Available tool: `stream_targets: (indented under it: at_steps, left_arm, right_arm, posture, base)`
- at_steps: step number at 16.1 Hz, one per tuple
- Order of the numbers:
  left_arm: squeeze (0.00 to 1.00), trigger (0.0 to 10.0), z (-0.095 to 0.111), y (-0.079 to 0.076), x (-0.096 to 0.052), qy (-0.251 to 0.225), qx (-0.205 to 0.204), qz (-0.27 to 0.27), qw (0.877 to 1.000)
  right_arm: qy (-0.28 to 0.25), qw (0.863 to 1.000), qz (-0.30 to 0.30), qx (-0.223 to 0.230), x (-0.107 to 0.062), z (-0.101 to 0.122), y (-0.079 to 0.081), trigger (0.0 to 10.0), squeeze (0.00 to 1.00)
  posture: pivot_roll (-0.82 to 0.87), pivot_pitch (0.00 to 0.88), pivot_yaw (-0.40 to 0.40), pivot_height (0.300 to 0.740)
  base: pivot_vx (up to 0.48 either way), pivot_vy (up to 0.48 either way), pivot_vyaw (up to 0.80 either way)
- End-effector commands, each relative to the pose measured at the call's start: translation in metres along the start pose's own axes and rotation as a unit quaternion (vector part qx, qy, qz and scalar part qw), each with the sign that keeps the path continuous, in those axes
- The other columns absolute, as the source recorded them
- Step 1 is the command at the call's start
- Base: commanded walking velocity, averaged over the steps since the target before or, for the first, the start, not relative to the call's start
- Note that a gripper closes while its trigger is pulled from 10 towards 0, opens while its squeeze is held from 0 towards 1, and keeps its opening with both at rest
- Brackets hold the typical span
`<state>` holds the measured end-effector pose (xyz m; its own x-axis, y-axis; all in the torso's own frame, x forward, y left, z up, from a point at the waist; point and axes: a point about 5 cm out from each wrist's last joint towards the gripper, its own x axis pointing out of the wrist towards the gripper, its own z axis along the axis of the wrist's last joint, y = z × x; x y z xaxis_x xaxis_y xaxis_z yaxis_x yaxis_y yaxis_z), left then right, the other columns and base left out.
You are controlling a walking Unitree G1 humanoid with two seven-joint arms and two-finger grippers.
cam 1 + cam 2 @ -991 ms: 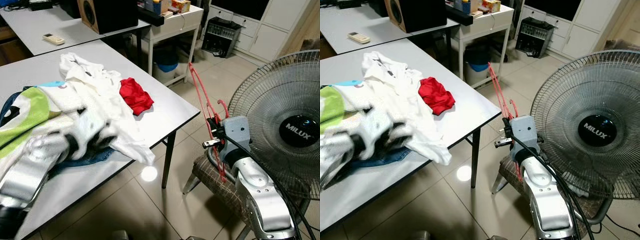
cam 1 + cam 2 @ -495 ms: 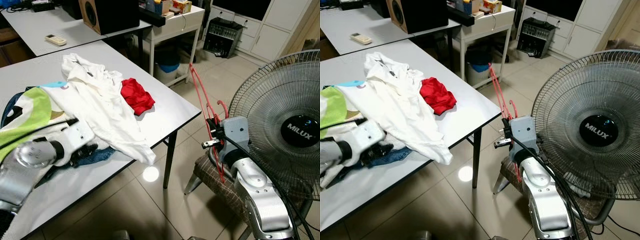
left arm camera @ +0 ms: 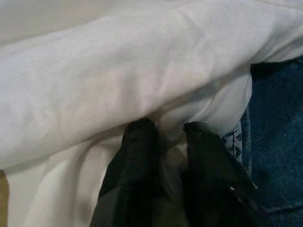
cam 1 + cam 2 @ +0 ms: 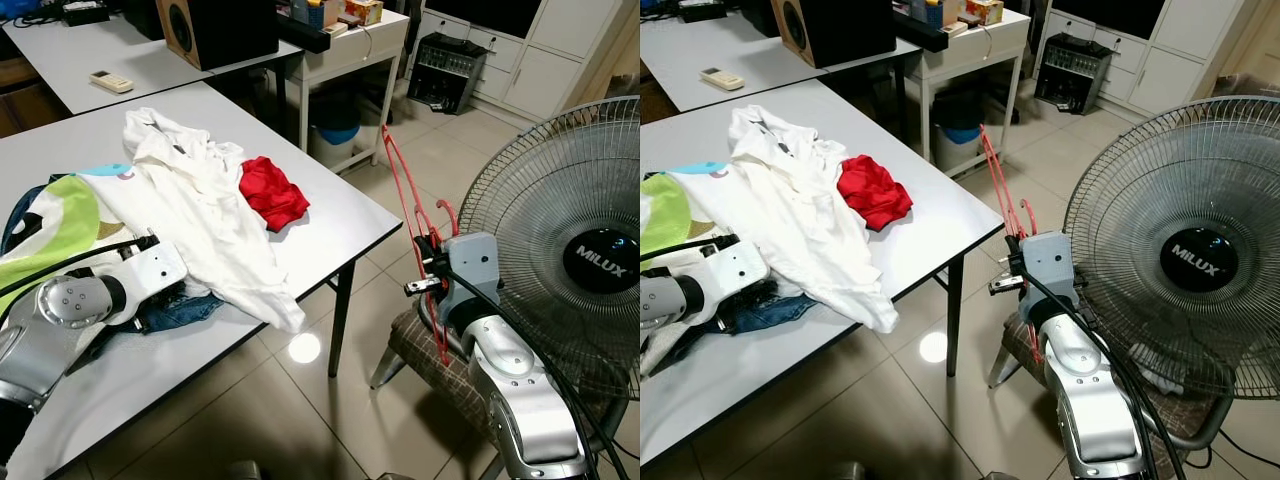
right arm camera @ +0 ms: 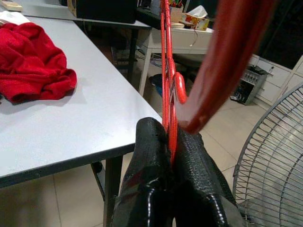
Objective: Hang hanger
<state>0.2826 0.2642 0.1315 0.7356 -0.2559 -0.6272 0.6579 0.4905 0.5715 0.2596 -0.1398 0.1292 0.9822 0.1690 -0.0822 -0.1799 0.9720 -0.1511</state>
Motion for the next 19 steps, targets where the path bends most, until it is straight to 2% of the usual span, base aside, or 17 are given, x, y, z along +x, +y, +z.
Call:
stream_targets:
  at_steps: [1, 6, 9, 12, 13, 14, 15, 16, 17, 18, 19]
  left_arm:
    - [0.0, 0.0, 0.001, 0.005, -0.001, -0.003, 0.0, 0.003, 1.0]
    - [0.0, 0.0, 0.001, 0.011, -0.006, -0.024, -0.031, 0.005, 0.999]
    - [0.0, 0.0, 0.0, 0.02, -0.013, -0.034, -0.044, 0.021, 0.998]
    - [0.0, 0.0, 0.008, 0.043, -0.025, -0.082, -0.083, 0.072, 0.991]
    - [0.0, 0.0, 0.008, 0.062, -0.035, -0.093, -0.092, 0.121, 0.984]
    - [0.0, 0.0, 0.002, 0.088, -0.051, -0.077, -0.078, 0.195, 0.975]
    - [0.0, 0.0, -0.009, 0.113, -0.071, -0.053, -0.073, 0.277, 0.957]
    - [0.0, 0.0, -0.015, 0.123, -0.08, -0.04, -0.072, 0.315, 0.945]
    - [0.0, 0.0, -0.033, 0.142, -0.106, 0.013, -0.068, 0.396, 0.916]
    - [0.0, 0.0, -0.055, 0.145, -0.121, 0.069, -0.086, 0.414, 0.904]
    - [0.0, 0.0, -0.074, 0.137, -0.122, 0.118, -0.084, 0.396, 0.907]
  right_arm:
    - [-0.003, 1.0, -0.012, 0.001, -0.001, 0.0, -0.004, 10.0, 0.0]
    - [-0.001, 1.0, -0.011, -0.001, -0.002, -0.001, -0.005, 10.0, 0.0]
    - [0.0, 1.0, -0.007, -0.002, -0.002, -0.002, -0.005, 10.0, 0.0]
    - [-0.001, 1.0, -0.005, -0.004, -0.001, -0.001, -0.005, 10.0, 0.0]
    - [-0.001, 1.0, -0.004, -0.004, 0.0, 0.0, -0.005, 10.0, 0.0]
    - [-0.002, 1.0, -0.003, -0.004, 0.0, 0.0, -0.004, 10.0, 0.0]
    - [-0.002, 1.0, 0.0, -0.004, 0.001, -0.001, -0.003, 10.0, 0.0]
    - [-0.002, 1.0, 0.002, -0.004, 0.001, -0.001, -0.003, 10.0, 0.0]
    - [-0.002, 1.0, 0.005, -0.004, 0.001, -0.001, -0.002, 10.0, 0.0]
    - [-0.001, 1.0, 0.006, -0.004, 0.001, -0.002, -0.002, 10.0, 0.0]
    - [-0.001, 1.0, 0.007, -0.005, 0.001, -0.002, -0.001, 10.0, 0.0]
  posture:
    - [0.04, 0.008, 0.029, 0.74]
    - [0.04, 0.011, 0.021, 0.74]
    - [0.04, 0.01, 0.011, 0.74]
    - [0.04, 0.006, 0.005, 0.74]
    - [0.05, 0.002, -0.001, 0.74]
    - [0.05, 0.001, -0.003, 0.74]
    - [0.06, 0.0, -0.008, 0.74]
    - [0.06, 0.0, -0.009, 0.74]
    - [0.06, 0.0, -0.012, 0.74]
    - [0.07, 0.0, -0.013, 0.74]
    - [0.07, 0.0, -0.014, 0.74]
  base:
    - [0.0, 0.0, 0.0]
    - [0.0, 0.0, 0.0]
    - [0.0, 0.0, 0.0]
    - [0.0, 0.0, 0.0]
    - [0.0, 0.0, 0.0]
    - [0.0, 0.0, 0.0]
    - [0.0, 0.0, 0.0]
    - [0.0, 0.0, 0.0]
    - [0.0, 0.0, 0.0]
    - [0.0, 0.0, 0.0]
    - [0.0, 0.0, 0.0]
